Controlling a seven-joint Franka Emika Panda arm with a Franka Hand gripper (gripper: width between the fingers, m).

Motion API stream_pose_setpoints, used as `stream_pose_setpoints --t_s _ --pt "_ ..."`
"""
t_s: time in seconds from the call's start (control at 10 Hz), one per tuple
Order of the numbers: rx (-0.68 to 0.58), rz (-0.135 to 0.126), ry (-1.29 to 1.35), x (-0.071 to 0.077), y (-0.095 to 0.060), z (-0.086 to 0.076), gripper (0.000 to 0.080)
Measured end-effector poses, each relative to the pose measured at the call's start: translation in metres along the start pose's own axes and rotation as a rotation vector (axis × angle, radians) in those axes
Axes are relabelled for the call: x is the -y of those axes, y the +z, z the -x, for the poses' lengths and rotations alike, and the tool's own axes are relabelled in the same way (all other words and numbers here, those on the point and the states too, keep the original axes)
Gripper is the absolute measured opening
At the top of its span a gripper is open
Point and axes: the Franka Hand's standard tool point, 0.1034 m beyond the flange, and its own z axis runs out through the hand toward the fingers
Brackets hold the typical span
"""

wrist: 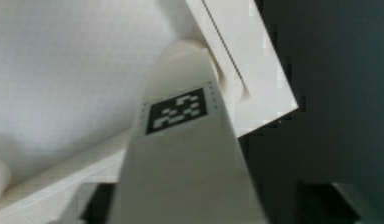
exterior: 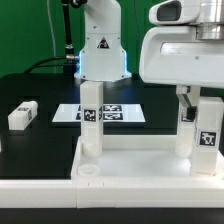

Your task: Assemble desk

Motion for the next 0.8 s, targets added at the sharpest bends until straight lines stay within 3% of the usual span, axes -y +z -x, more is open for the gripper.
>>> stream_pose_setpoints --t_s 0.1,0.2,0.5,0.8 --pt "-0.001 0.003 0.083 -0.002 0.000 -0.001 0.0307" --pt "0.000 0.005 0.148 -0.003 0.001 -0.001 0.0303" --pt "0.046 0.015 0.659 -0.010 0.002 -0.001 0.0302" --pt "0.107 -0.016 1.064 -0.018 0.003 -0.001 0.0300"
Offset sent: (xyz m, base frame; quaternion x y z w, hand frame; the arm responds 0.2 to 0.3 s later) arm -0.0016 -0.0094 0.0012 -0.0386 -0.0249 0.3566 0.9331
